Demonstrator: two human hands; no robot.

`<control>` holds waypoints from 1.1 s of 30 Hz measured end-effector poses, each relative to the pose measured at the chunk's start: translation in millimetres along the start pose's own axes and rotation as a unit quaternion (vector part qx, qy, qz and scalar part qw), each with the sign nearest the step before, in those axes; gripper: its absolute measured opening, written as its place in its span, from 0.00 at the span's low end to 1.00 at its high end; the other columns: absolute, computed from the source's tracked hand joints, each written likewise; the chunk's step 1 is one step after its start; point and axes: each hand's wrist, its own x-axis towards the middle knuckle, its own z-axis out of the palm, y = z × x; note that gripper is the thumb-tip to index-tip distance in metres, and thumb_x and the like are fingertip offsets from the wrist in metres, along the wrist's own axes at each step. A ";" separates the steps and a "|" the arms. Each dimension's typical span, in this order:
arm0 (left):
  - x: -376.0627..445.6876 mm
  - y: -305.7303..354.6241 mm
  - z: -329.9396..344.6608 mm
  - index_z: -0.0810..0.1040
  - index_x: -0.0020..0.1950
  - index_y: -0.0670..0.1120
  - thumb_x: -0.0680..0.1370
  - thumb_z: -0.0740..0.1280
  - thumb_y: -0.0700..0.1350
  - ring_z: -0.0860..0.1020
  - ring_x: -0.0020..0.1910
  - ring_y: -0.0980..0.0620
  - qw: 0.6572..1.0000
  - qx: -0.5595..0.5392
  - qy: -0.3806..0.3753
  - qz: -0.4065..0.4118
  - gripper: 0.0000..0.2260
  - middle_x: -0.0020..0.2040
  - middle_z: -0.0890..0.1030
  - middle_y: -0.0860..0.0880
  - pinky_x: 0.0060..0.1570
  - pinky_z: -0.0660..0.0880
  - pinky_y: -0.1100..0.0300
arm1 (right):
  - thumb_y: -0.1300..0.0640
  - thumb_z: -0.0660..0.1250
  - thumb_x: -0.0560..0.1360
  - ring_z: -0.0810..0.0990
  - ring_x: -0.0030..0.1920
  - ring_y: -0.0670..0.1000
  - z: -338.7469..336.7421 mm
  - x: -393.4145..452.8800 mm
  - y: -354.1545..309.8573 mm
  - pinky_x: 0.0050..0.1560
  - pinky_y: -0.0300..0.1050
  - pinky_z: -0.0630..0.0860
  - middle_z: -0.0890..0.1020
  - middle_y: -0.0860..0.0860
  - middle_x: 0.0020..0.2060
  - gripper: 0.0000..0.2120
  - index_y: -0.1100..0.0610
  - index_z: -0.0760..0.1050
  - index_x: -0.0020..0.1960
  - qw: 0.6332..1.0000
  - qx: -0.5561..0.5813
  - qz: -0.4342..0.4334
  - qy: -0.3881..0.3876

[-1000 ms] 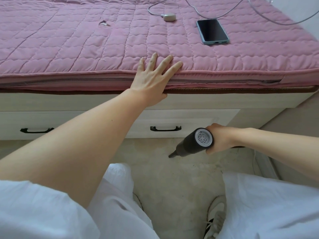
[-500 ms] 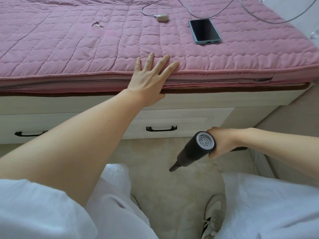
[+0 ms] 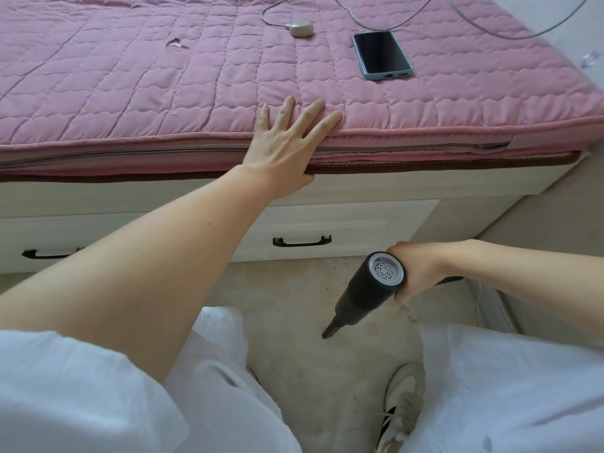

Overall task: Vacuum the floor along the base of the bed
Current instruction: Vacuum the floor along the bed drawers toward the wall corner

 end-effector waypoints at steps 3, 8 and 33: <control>1.9 3.0 0.1 0.44 0.79 0.56 0.73 0.72 0.54 0.48 0.78 0.36 1.000 0.001 0.003 0.004 0.46 0.80 0.48 0.48 0.72 0.50 0.31 | 0.55 0.73 0.63 0.76 0.39 0.49 -0.1 -2.1 -0.4 0.39 0.40 0.74 0.78 0.47 0.37 0.11 0.53 0.74 0.43 1.000 -0.007 0.005 -0.023; 5.1 7.3 -0.3 0.43 0.80 0.55 0.73 0.72 0.53 0.48 0.78 0.35 1.000 0.003 0.006 0.011 0.46 0.80 0.49 0.48 0.72 0.50 0.32 | 0.57 0.74 0.63 0.80 0.46 0.49 5.5 -4.9 -0.1 0.45 0.41 0.77 0.81 0.49 0.44 0.17 0.53 0.75 0.50 0.998 0.007 0.003 -0.067; 18.4 20.9 2.7 0.45 0.79 0.55 0.72 0.72 0.56 0.51 0.77 0.35 0.999 0.017 0.021 0.021 0.46 0.80 0.50 0.47 0.72 0.51 0.32 | 0.55 0.72 0.61 0.80 0.42 0.53 4.6 -6.7 23.2 0.42 0.48 0.78 0.82 0.54 0.42 0.15 0.58 0.76 0.46 0.999 0.030 0.013 0.014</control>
